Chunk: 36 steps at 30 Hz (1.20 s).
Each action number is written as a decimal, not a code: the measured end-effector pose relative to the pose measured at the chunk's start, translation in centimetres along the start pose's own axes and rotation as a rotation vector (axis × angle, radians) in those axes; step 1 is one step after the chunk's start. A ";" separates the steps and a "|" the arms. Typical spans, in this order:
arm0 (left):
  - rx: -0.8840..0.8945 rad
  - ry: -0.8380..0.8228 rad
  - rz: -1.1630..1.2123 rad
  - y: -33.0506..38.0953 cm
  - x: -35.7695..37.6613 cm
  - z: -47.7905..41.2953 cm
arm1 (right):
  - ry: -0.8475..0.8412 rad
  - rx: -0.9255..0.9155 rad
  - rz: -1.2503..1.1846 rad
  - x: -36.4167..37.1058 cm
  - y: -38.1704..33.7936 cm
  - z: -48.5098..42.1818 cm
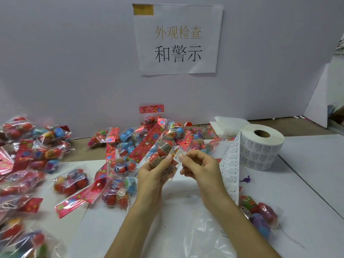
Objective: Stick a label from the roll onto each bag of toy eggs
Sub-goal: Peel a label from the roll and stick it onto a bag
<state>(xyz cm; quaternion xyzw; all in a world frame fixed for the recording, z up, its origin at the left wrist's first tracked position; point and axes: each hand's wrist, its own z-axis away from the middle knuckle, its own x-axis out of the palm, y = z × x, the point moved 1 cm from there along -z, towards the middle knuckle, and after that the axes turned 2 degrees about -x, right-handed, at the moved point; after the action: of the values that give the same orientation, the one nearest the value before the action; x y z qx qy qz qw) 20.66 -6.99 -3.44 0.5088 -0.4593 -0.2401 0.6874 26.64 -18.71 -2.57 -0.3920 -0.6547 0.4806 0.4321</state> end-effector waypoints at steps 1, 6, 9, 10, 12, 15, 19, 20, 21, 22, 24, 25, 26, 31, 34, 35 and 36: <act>-0.001 0.000 0.000 0.1 0.0 0.0 | 0.002 -0.004 0.000 0.0 0.0 0.0; -0.016 0.010 -0.013 0.1 0.2 0.1 | 0.033 -0.024 0.007 0.0 0.3 -0.1; -0.022 0.018 -0.020 0.1 0.2 0.0 | 0.073 -0.037 0.049 -0.1 0.6 -0.2; -0.023 0.019 -0.016 0.0 0.2 0.0 | 0.084 -0.038 0.070 -0.2 0.7 -0.2; -0.023 0.021 -0.005 -0.1 0.1 -0.1 | 0.103 -0.032 0.112 -0.2 1.0 -0.2; -0.016 0.018 -0.012 -0.3 0.0 -0.3 | 0.140 -0.013 0.166 -0.3 1.3 -0.3; 0.014 -0.012 -0.046 -0.8 -0.1 -0.4 | 0.173 0.030 0.213 -0.4 1.8 -0.2; 0.016 -0.031 -0.047 -0.8 -0.1 -0.5 | 0.171 0.055 0.199 -0.2 1.9 -0.1; 0.013 -0.046 -0.042 -0.9 -0.1 -0.5 | 0.168 0.078 0.184 -0.1 1.9 -0.1; 0.007 -0.052 -0.034 -0.8 -0.1 -0.6 | 0.162 0.099 0.173 0.0 2.0 -0.1; -0.016 -0.034 -0.007 -0.6 -0.3 -0.6 | 0.154 0.136 0.149 0.1 1.9 -0.2; -0.027 -0.023 0.002 -0.6 -0.3 -0.6 | 0.148 0.148 0.125 0.1 1.8 -0.2; -0.032 -0.017 0.006 -0.6 -0.4 -0.7 | 0.139 0.150 0.091 0.0 1.7 -0.3; -0.042 -0.003 0.005 -0.4 -0.4 -0.7 | 0.061 0.054 0.118 -0.4 0.7 -0.3; -0.033 -0.042 -0.006 -0.4 -0.3 -0.5 | 0.031 -0.014 0.178 -0.5 0.5 -0.4; -0.028 -0.055 -0.013 -0.3 -0.2 -0.5 | 0.023 -0.028 0.174 -0.5 0.4 -0.4; -0.023 -0.069 -0.026 -0.3 -0.1 -0.5 | 0.019 -0.040 0.169 -0.6 0.4 -0.4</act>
<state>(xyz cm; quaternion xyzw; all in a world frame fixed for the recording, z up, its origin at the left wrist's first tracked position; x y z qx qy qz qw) 21.05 -6.77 -3.84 0.4982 -0.4731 -0.2717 0.6739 27.24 -19.03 -3.01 -0.4589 -0.6245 0.4988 0.3881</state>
